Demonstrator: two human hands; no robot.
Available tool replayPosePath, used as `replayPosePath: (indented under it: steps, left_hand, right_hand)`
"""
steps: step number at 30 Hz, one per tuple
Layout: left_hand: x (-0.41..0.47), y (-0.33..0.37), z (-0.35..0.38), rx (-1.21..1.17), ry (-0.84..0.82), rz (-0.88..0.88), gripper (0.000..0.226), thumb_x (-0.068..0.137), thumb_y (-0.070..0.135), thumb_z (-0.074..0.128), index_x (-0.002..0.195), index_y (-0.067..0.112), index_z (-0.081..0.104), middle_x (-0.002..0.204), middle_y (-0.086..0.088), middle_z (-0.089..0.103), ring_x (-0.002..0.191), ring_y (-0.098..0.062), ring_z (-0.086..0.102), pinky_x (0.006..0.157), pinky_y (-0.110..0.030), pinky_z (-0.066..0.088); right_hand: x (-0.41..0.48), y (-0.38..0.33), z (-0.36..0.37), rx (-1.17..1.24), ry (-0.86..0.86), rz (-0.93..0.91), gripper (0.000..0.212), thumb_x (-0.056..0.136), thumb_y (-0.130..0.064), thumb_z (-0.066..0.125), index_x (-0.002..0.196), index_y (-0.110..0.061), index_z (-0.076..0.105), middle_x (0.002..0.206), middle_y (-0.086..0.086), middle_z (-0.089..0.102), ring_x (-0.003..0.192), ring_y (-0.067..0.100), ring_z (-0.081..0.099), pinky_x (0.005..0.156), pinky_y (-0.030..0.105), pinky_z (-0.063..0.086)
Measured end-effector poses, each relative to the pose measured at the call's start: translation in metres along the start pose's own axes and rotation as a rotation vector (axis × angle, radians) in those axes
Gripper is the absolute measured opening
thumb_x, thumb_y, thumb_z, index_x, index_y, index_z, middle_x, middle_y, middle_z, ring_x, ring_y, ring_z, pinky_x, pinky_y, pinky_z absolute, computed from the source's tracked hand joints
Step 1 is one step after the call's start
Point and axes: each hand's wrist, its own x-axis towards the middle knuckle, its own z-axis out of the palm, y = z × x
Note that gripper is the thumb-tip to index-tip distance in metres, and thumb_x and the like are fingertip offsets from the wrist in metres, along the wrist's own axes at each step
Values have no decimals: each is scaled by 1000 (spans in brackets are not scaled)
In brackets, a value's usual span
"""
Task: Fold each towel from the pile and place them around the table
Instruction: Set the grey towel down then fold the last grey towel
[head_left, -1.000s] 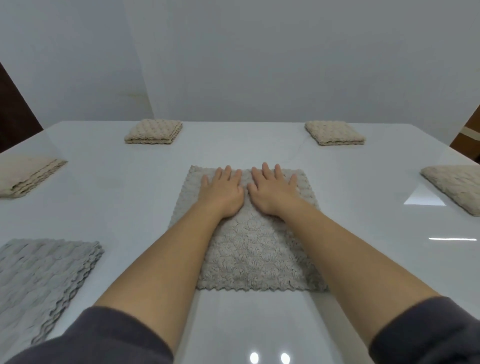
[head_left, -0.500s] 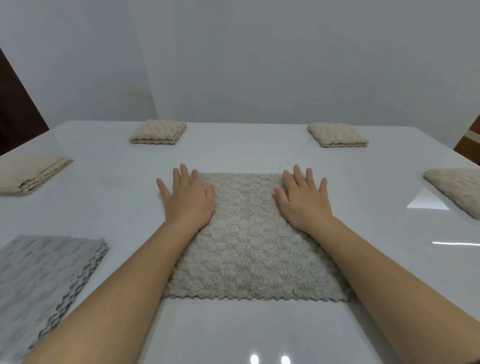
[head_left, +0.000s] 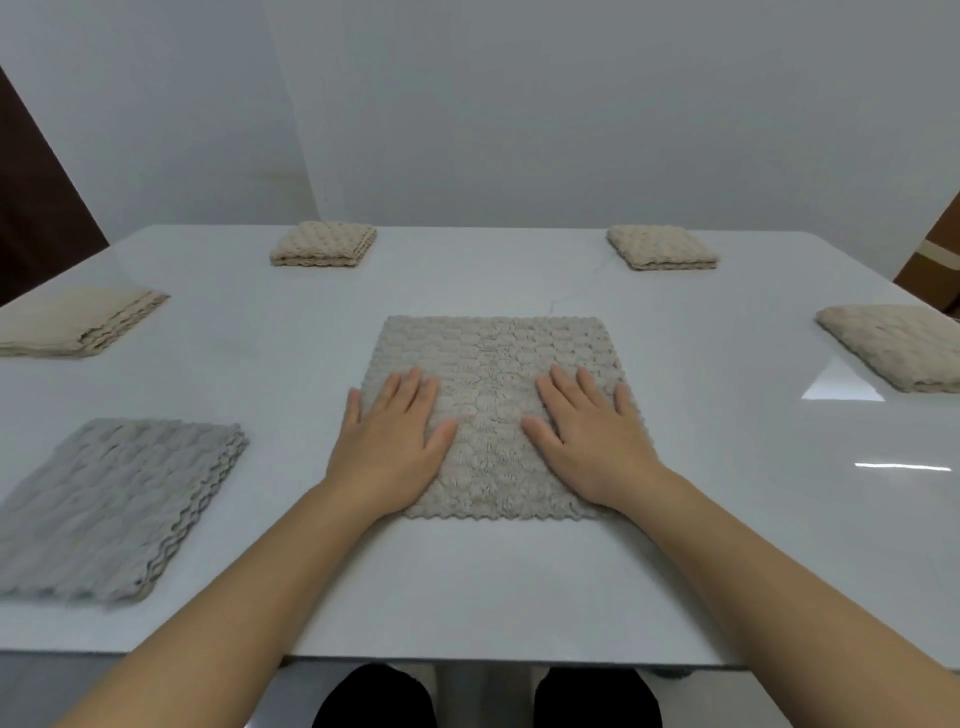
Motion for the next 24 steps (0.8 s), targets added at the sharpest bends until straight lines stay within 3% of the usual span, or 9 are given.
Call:
replayPosePath:
  steps: [3,5,6,8,10,13,17,21,24]
  left_hand:
    - [-13,-10,0,-3,8,-12,65,99,54,13,156,24,2,163,7,-7,149,-10,-8,119,-48,-10]
    - [-23,-15,-1,-71,121,16,60,100,48,25,152,19,24,162,3,14,149,-14,8,120,-46,-5]
    - [-29,-17,-2,-119,242,88,49,99,43,35,140,17,44,153,1,35,144,-16,26,120,-47,7]
    - [-40,-17,-6,-132,444,316,23,92,36,51,102,19,62,110,6,59,106,-13,53,100,-42,41]
    - [-51,-15,-8,-161,420,487,21,86,42,58,85,22,59,87,13,55,81,-7,50,75,-25,43]
    - [-58,-13,-8,-178,306,547,29,83,53,59,84,24,63,86,15,55,81,-5,50,69,-17,39]
    - [-57,-7,-8,-117,349,498,21,91,41,49,87,23,60,86,14,55,80,-5,48,65,-20,35]
    - [-57,-1,-15,-184,311,355,9,97,29,50,92,23,53,83,15,54,76,-7,48,65,-26,39]
    - [-59,-8,-19,-145,255,402,8,93,24,54,100,29,54,91,17,56,82,-3,49,68,-25,43]
  right_hand:
    - [-14,7,-2,8,30,-2,64,102,-53,17,157,-23,4,164,-3,-4,150,19,-9,120,47,-7]
    - [-24,10,-3,26,113,-83,61,103,-48,23,156,-21,13,164,-3,3,151,18,-3,121,45,-5]
    - [-30,12,-3,41,175,-148,58,103,-46,27,155,-20,22,163,-3,11,151,17,4,122,44,0]
    - [-40,12,-4,87,280,-278,55,98,-49,31,144,-20,45,153,-3,39,143,19,32,118,43,22]
    - [-48,11,-5,148,294,-357,54,92,-55,37,128,-21,60,131,-6,58,122,16,52,103,41,40]
    - [-57,6,-4,182,276,-421,53,85,-62,50,119,-23,63,116,-10,60,108,11,55,94,33,44]
    - [-60,-6,-2,142,244,-416,49,80,-59,56,118,-27,57,112,-13,59,104,9,53,88,31,43]
    - [-61,-9,-5,114,317,-350,34,83,-15,59,117,-21,57,108,-7,61,95,17,57,74,33,47]
    - [-64,0,-11,174,307,-257,30,85,-7,52,112,-20,54,103,-7,61,89,19,57,72,37,47]
